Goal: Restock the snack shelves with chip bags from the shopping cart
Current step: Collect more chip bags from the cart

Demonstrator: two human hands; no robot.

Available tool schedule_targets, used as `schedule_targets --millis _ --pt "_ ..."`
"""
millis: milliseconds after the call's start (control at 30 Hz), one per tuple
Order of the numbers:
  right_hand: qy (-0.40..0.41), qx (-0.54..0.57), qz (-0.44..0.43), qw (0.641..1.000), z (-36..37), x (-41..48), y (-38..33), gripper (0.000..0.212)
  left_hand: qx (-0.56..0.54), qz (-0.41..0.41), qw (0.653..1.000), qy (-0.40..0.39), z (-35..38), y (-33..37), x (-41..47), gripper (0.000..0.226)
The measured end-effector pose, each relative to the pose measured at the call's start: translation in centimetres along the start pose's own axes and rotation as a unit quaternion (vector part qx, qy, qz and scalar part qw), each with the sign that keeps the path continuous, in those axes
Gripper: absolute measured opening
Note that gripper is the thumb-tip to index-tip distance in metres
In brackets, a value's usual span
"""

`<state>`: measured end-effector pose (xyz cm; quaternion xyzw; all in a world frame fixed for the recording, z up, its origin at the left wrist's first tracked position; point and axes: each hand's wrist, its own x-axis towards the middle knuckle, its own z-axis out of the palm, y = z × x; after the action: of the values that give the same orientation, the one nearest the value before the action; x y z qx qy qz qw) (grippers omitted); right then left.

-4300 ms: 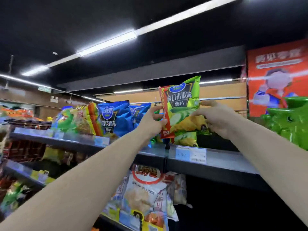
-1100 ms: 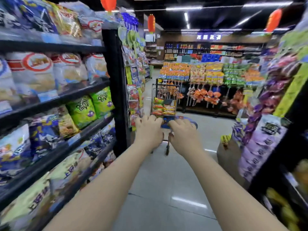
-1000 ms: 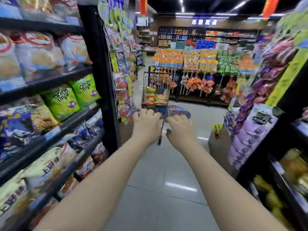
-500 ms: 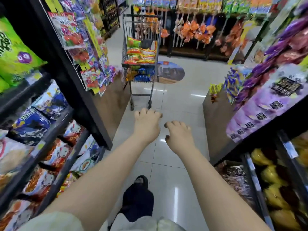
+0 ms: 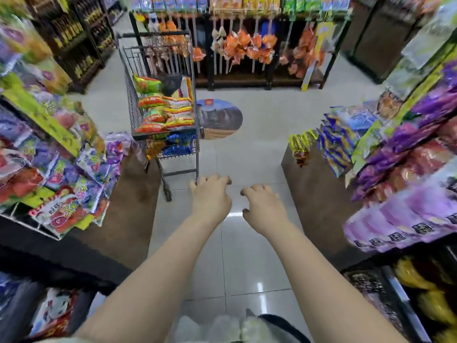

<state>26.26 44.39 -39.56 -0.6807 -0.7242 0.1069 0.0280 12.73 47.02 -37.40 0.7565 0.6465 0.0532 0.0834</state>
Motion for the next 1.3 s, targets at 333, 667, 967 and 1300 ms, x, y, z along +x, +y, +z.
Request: schedule_targets --millis 333,667,967,1300 --pt "-0.027 0.007 -0.022 0.999 0.0 21.1 5.1 0.042 -0.006 -0.037 0.999 -0.027 3.5 -1.0 20.8 0.038" --pt "-0.074 0.005 -0.144 0.987 -4.8 46.1 5.5 0.048 0.000 -0.189 0.982 -0.016 1.5 -5.8 40.5 0.036" --pt "-0.117 -0.007 -0.266 0.957 -2.9 62.3 -2.8 0.037 -0.007 -0.295 0.955 -0.028 2.2 -16.0 51.8 0.032" --pt "-0.112 0.020 -0.280 0.953 -3.3 81.4 -12.3 0.037 -0.033 -0.340 0.940 -0.019 -1.2 -30.0 67.8 0.037"
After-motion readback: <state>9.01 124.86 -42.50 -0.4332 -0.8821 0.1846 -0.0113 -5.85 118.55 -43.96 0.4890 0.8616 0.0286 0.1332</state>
